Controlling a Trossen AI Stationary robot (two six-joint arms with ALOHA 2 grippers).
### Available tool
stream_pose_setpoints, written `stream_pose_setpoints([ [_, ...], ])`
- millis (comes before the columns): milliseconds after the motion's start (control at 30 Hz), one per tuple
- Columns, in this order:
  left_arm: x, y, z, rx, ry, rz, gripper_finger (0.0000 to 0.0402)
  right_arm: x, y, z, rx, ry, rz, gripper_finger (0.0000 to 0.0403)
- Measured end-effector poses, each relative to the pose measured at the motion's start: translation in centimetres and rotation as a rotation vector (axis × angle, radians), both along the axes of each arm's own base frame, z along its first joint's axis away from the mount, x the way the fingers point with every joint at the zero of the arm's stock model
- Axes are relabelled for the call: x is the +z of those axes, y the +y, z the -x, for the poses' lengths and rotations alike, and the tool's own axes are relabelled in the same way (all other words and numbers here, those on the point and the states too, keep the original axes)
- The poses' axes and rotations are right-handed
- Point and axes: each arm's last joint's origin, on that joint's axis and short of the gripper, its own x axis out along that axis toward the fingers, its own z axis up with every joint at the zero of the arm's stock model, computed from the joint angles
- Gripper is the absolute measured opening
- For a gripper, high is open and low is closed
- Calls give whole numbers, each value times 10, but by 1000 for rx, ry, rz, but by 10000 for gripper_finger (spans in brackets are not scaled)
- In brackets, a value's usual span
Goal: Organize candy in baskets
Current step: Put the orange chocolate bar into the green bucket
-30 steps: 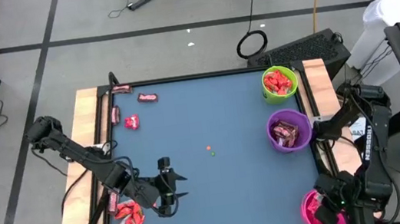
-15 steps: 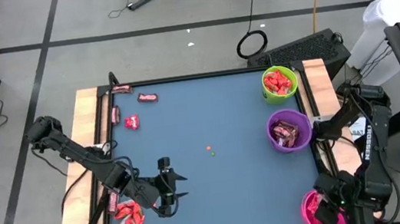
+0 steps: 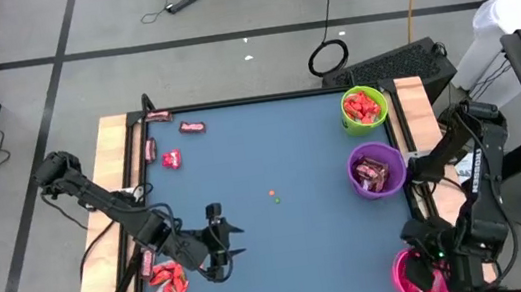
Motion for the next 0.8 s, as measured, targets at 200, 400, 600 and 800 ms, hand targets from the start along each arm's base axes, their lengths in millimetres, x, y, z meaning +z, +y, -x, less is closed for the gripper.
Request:
stream_pose_setpoints([
  [200,0,0,0,-10,9,8,217,2,-4,-18,139,-373,302,169],
  [400,-9,-1,8,-15,172,157,217,-2,-2,-37,216,-554,584,169],
  [600,-23,-9,35,41,514,352,217,-12,0,-54,249,-536,680,169],
  [800,-30,-24,61,79,681,365,217,-17,-1,-62,242,-509,692,169],
])
